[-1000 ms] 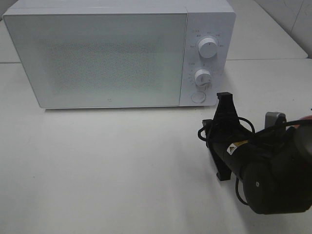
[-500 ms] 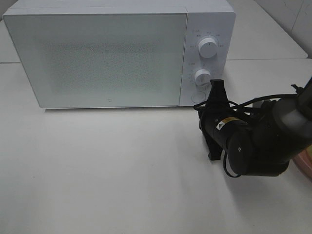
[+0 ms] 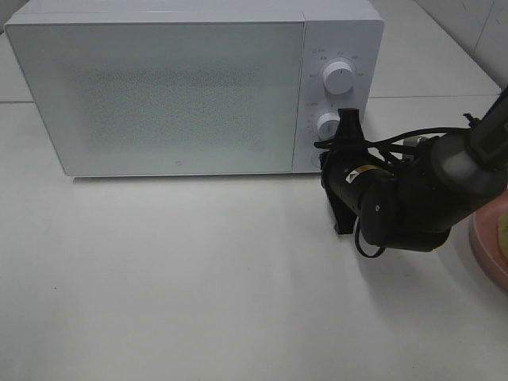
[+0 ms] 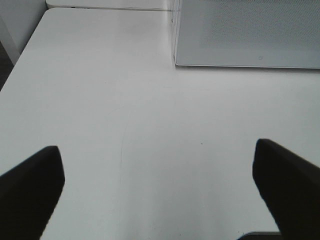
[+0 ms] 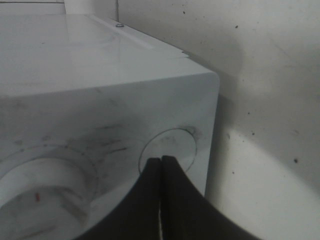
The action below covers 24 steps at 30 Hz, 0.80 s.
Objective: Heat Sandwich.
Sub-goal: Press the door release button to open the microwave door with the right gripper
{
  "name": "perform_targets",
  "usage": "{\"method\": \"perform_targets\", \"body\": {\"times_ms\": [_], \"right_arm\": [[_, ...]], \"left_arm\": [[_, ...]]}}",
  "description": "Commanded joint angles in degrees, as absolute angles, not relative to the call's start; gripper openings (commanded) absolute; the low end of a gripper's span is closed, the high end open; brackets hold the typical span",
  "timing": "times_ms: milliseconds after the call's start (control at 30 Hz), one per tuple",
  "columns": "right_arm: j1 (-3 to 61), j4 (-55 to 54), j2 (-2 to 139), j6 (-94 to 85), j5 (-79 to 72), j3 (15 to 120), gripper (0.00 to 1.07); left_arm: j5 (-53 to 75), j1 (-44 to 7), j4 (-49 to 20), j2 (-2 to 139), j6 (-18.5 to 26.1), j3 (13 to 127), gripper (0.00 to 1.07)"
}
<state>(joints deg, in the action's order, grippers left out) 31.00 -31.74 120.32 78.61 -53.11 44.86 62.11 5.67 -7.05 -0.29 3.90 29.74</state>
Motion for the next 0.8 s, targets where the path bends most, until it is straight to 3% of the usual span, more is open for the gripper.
{"method": "perform_targets", "body": {"times_ms": [33,800], "right_arm": [[30.7,-31.0,121.5,77.8,-52.5,46.6,0.00],[30.0,-34.7,123.4,76.9,-62.6,50.3,0.00]], "left_arm": [[61.3,6.0,-7.3,-1.3,3.6,29.7,0.98],[61.3,6.0,-7.3,-1.2,3.6,29.7,0.98]]}}
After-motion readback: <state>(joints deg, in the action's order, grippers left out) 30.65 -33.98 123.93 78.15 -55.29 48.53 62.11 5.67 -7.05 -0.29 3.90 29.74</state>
